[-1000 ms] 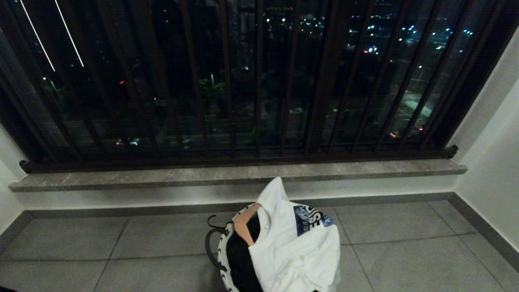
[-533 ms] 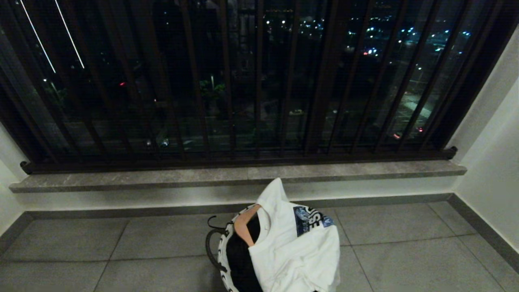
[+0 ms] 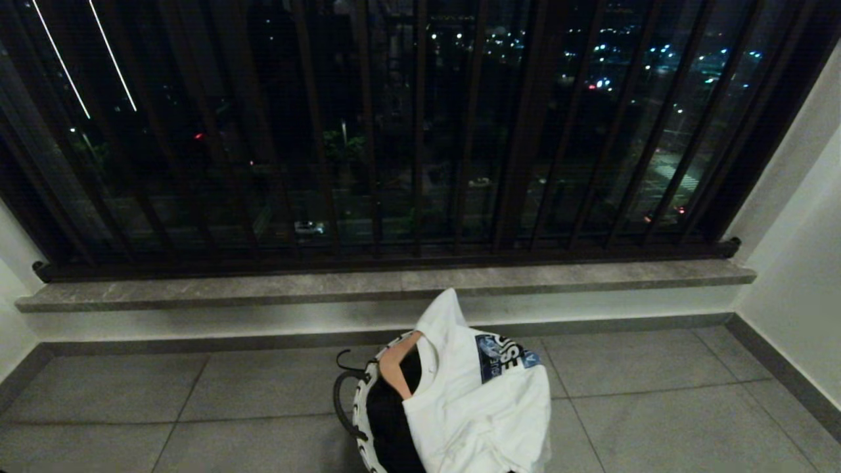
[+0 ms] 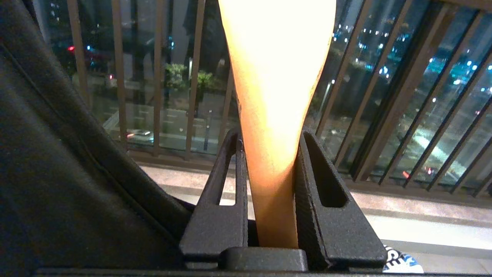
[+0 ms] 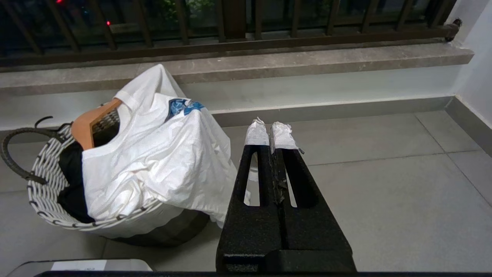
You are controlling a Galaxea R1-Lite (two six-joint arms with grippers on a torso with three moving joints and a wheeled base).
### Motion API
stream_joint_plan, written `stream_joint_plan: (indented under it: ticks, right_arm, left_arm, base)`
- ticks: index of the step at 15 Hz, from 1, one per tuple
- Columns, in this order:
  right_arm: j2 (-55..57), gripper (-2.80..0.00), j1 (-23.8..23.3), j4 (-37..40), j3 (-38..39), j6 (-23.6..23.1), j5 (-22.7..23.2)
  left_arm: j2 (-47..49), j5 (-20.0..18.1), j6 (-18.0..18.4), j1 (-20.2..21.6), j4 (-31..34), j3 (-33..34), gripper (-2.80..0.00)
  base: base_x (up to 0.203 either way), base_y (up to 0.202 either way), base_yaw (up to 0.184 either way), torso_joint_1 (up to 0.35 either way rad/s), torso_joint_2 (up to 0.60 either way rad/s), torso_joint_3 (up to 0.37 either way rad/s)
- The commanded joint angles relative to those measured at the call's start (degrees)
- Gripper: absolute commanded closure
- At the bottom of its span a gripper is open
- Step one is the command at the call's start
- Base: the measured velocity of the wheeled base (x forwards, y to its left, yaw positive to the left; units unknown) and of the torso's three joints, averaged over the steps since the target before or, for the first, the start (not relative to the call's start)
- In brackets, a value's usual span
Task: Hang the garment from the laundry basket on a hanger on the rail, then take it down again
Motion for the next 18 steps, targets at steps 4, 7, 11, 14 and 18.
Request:
stream_joint_plan:
  ticks: [4, 7, 11, 14, 18]
  right_arm:
    - [0.07, 0.0, 0.0, -0.03, 0.0, 0.01, 0.0]
    - [0.07, 0.0, 0.0, -0.03, 0.0, 0.01, 0.0]
    - [0.07, 0.0, 0.0, -0.03, 0.0, 0.09, 0.0]
    - [0.07, 0.0, 0.0, -0.03, 0.0, 0.01, 0.0]
    - [0.07, 0.0, 0.0, -0.03, 0.0, -0.08, 0.0]
  left_arm:
    - [1.17, -0.12, 0.23, 0.01, 0.12, -0.93, 0.0]
    - [1.0, -0.13, 1.1, 0.01, 0.1, -1.02, 0.0]
    - [1.0, -0.21, 1.81, 0.01, 0.03, -1.02, 0.0]
    - [1.09, -0.26, 1.81, 0.01, 0.08, -1.26, 0.0]
    - [1.17, -0.38, 1.81, 0.01, 0.03, -1.72, 0.0]
  base:
    - [0.0, 0.0, 0.0, 0.0, 0.0, 0.0]
    - [0.0, 0.0, 0.0, 0.0, 0.0, 0.0]
    - [0.0, 0.0, 0.0, 0.0, 0.0, 0.0]
    - [0.0, 0.0, 0.0, 0.042, -0.12, -0.065]
    - [0.0, 0.0, 0.0, 0.159, -0.28, -0.249]
